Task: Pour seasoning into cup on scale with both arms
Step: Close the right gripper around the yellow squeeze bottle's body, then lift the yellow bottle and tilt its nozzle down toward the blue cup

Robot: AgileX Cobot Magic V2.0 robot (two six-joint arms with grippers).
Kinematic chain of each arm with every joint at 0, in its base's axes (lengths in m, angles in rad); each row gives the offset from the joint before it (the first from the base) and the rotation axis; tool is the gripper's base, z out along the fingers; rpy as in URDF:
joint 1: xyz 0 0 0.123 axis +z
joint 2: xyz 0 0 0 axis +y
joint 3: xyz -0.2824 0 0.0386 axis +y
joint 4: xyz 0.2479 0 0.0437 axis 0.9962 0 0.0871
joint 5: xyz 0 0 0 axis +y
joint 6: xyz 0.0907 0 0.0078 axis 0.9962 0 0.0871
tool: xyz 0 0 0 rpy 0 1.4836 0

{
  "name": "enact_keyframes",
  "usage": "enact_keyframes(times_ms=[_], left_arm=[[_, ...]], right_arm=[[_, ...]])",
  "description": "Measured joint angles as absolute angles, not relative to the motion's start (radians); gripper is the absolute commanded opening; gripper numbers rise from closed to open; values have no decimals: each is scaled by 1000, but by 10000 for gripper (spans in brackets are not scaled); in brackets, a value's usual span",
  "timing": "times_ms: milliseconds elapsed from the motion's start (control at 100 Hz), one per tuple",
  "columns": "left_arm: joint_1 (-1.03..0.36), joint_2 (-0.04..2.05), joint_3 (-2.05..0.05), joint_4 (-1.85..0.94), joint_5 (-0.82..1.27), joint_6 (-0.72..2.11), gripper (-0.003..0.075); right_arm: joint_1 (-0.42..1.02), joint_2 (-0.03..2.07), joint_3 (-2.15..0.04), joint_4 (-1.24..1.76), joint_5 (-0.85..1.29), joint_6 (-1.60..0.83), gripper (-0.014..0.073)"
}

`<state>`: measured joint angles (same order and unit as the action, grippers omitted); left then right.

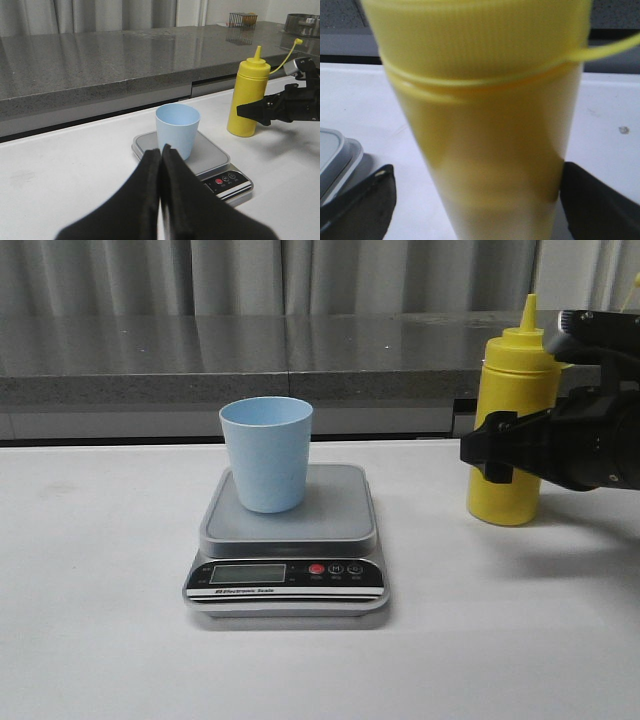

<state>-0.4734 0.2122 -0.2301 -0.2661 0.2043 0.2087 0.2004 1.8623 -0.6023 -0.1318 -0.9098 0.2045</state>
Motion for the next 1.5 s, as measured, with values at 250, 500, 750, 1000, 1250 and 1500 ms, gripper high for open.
enact_keyframes(times_ms=[250, 500, 750, 1000, 1250, 1500], left_arm=[[-473, 212, -230, -266, 204, 209, -20], [-473, 212, -230, -266, 204, 209, -20], [-473, 212, -229, -266, 204, 209, -20], [-473, 212, -229, -266, 204, 209, -20], [-473, 212, -229, -266, 204, 209, -20], [-473, 212, -229, -264, 204, 209, -20]], right_arm=[[200, 1927, -669, -124, -929, 204, 653], [200, 1954, -691, -86, -941, 204, 640], [200, 1954, -691, -57, -962, 204, 402], [200, 1954, -691, -53, -965, 204, -51], [200, 1947, -691, -53, -960, 204, -60], [200, 1818, -691, -115, -822, 154, -60]])
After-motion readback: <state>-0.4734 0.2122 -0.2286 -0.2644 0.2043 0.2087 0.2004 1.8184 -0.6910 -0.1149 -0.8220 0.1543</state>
